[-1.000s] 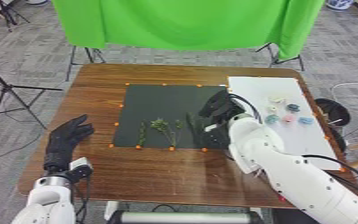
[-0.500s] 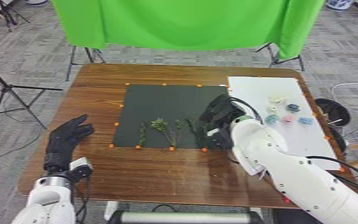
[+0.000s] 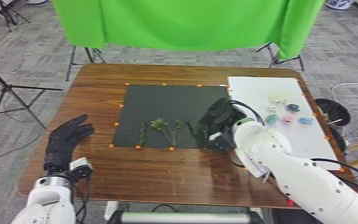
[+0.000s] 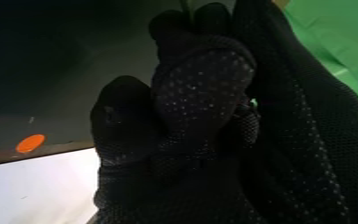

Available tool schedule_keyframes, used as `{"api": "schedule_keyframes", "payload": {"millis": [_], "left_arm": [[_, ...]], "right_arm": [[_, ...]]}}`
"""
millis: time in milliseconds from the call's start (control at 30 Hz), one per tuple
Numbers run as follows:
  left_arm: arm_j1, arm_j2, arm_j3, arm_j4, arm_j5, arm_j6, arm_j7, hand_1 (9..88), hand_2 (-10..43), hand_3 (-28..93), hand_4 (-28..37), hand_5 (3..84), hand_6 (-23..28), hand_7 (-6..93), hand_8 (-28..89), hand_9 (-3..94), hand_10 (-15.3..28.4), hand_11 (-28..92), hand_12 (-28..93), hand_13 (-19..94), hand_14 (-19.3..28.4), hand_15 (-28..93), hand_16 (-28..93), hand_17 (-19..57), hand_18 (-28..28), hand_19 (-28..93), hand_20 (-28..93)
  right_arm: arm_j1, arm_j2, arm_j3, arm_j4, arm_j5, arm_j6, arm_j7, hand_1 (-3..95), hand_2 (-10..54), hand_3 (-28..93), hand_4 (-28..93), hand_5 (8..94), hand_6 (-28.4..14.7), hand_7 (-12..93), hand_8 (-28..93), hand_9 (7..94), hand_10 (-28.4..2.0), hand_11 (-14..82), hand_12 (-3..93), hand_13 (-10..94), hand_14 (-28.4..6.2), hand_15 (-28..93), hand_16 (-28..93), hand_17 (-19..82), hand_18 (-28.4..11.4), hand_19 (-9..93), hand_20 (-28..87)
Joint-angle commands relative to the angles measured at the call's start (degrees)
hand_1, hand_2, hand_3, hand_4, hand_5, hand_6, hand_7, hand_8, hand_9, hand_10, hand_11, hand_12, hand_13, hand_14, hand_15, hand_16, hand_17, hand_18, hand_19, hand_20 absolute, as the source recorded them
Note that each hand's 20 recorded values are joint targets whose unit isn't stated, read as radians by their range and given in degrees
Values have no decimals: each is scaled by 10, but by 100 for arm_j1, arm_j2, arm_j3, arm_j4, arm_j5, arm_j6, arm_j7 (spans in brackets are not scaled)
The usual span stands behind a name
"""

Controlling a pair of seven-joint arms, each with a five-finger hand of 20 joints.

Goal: Arrange flowers

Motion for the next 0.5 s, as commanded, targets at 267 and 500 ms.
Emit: {"api": "schedule_keyframes", "payload": {"millis": [267, 500], "left_arm": [[104, -30, 57, 43, 2, -60, -139, 258, 224, 697, -256, 505, 10, 153, -87, 530, 137, 233, 116, 438, 167, 262, -23, 89, 131, 131, 192], [116, -32, 54, 37, 11, -57, -138, 260, 223, 696, -254, 511, 1, 157, -88, 530, 137, 232, 115, 439, 169, 263, -24, 89, 131, 131, 192]], "right_arm": [[-30, 30, 119, -54, -57, -392, 100, 450, -95, 628, 15, 681, -22, 248, 113, 856, -136, 229, 245, 937, -29, 479, 275, 715, -64, 841, 404], [-2, 72, 207, -60, -77, -579, 121, 388, -95, 682, -7, 654, 1, 219, 2, 819, -139, 239, 201, 937, -35, 458, 298, 700, -71, 859, 384]]}}
